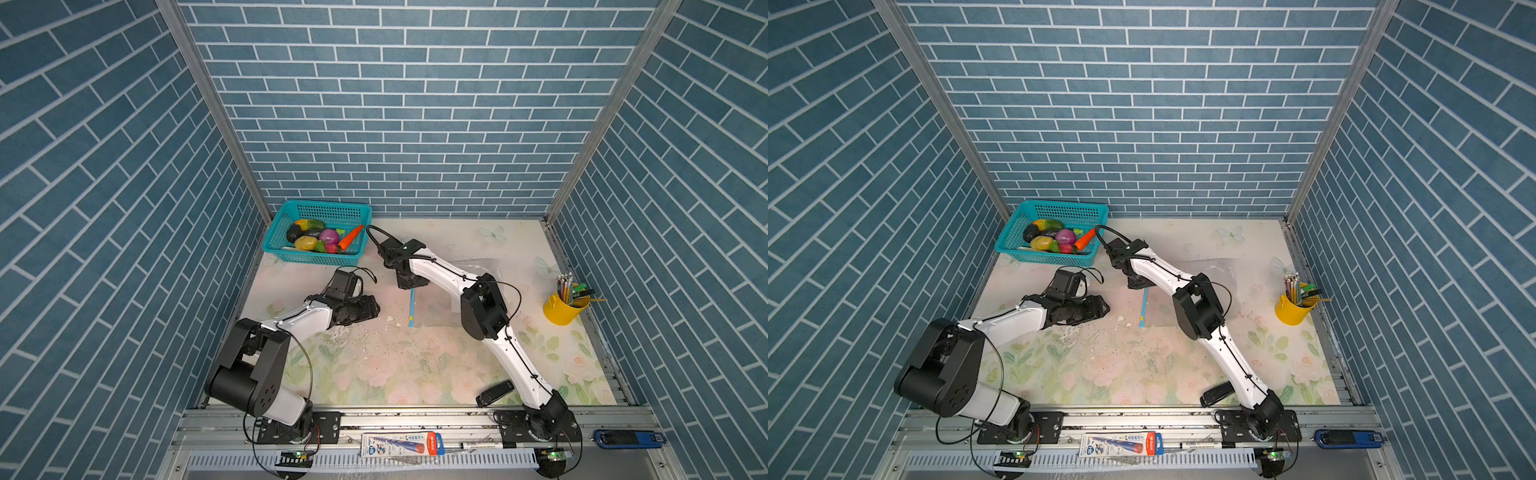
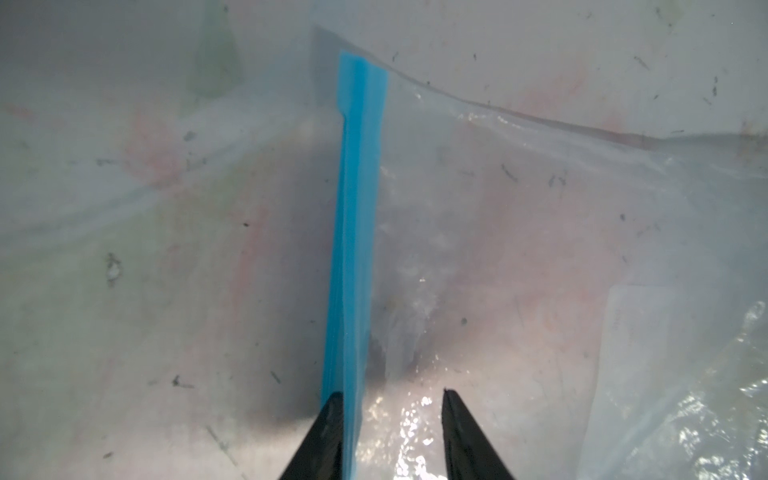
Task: Place the food in the zip-top bag and seal the zipper
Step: 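Grasp the far end of the blue zipper strip with the right gripper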
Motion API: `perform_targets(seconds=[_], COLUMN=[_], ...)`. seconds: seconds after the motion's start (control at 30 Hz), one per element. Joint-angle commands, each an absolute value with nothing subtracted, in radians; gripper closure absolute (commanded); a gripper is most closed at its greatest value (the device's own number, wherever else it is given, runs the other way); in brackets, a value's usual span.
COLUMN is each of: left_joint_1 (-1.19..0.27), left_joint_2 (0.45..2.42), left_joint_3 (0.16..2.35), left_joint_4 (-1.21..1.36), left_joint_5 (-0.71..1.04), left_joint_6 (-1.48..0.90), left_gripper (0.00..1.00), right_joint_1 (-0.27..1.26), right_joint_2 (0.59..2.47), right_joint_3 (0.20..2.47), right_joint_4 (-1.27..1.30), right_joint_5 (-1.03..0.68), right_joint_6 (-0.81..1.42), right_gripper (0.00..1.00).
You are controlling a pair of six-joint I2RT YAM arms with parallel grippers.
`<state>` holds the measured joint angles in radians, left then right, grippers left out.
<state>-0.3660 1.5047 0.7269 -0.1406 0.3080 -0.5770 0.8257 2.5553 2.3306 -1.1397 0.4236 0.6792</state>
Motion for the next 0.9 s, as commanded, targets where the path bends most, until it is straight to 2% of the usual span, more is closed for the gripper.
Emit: perform_targets(seconds=[0.0, 0.2, 0.3, 0.47, 0.63, 0.87], left_joint_1=[-0.360, -0.361, -0.360, -0.361, -0.361, -0.366], left_joint_2=[1.514, 1.515, 1.516, 1.512, 1.513, 1.532], left_joint_3=[0.732, 0.730, 0.730, 0.729, 0.726, 0.727], left_joint_4=[-0.140, -0.138, -0.138, -0.139, -0.124, -0.051], left_joint_5=[0.308, 0.308, 0.309, 0.307, 0.309, 0.369], left_joint_6=[-0.578, -0.578, -0.580, -0.581, -0.595, -0.651], left_gripper=[0.27, 0.27, 0.27, 0.27, 0.27, 0.27], right_joint_1=[0.836, 0.840, 0.839, 0.843, 0.842, 0.843], right_joint_2=[2.551, 2.554, 2.556, 2.538, 2.496, 2.398], right_joint_3=[2.309, 2.265, 2.257, 2.257, 2.255, 2.214], right_joint_4=[-1.166, -1.152, -1.146, -1.145, -1.149, -1.151], right_joint_5=[0.453, 0.449, 0.432, 0.419, 0.420, 0.400], right_joint_6=[0.692, 0.695, 0.693, 0.692, 0.671, 0.647], right_gripper=[0.65, 0.73, 0.85, 0.93, 1.00, 1.00])
